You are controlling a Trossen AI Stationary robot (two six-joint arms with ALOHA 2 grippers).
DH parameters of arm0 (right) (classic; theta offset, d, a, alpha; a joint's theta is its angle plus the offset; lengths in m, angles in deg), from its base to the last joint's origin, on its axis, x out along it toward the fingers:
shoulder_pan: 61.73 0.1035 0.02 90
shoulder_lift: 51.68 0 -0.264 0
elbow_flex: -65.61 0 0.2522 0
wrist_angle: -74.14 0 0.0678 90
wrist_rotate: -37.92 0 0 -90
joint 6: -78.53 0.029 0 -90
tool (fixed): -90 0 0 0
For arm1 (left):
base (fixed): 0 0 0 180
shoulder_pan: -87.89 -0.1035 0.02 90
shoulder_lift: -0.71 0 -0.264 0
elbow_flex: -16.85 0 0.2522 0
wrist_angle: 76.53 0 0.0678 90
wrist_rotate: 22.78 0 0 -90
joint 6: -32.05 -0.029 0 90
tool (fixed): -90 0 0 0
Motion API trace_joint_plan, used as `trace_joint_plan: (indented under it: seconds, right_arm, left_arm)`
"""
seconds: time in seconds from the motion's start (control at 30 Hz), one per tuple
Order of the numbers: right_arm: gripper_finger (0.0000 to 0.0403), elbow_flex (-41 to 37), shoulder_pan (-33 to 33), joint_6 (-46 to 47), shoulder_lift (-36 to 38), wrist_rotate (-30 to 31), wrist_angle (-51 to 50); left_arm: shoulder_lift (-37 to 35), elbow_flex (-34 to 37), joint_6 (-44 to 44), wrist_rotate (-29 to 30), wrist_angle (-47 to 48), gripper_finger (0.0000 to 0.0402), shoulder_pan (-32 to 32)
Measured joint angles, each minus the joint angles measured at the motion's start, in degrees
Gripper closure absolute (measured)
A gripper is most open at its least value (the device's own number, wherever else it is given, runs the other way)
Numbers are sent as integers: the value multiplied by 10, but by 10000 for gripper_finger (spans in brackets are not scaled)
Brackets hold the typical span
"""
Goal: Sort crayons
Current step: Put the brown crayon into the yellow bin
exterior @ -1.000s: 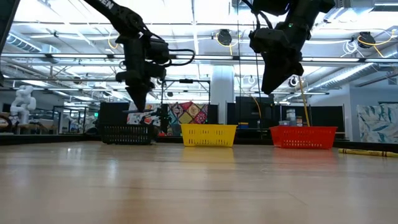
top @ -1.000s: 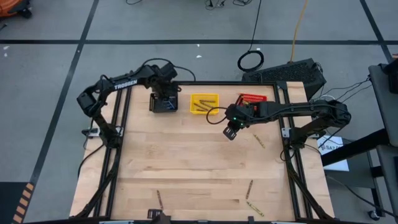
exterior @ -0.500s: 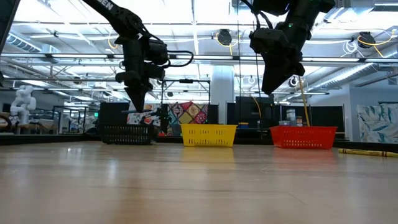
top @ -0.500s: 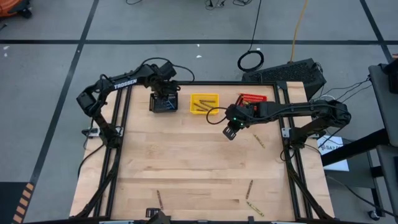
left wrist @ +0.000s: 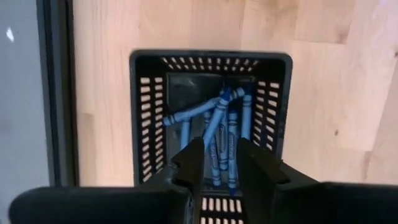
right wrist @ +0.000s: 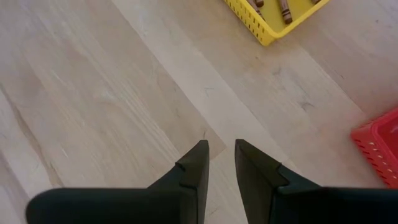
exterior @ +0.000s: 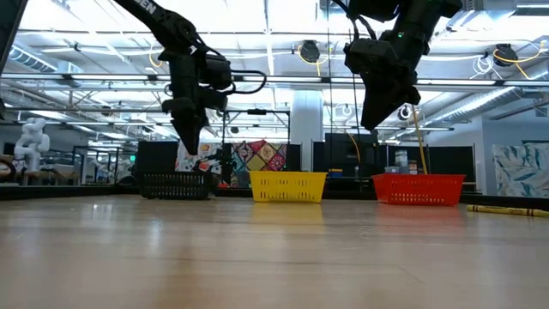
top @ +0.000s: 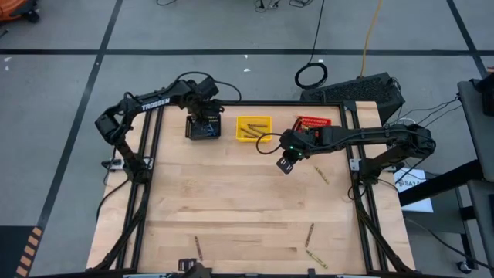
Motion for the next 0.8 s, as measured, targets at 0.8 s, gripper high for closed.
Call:
trace_joint_plan:
  seconds: [0.8]
  right_arm:
    - [337, 0, 189, 364, 0, -89, -148]
  left_arm:
    - [-4, 0, 94, 3, 72, 316, 120]
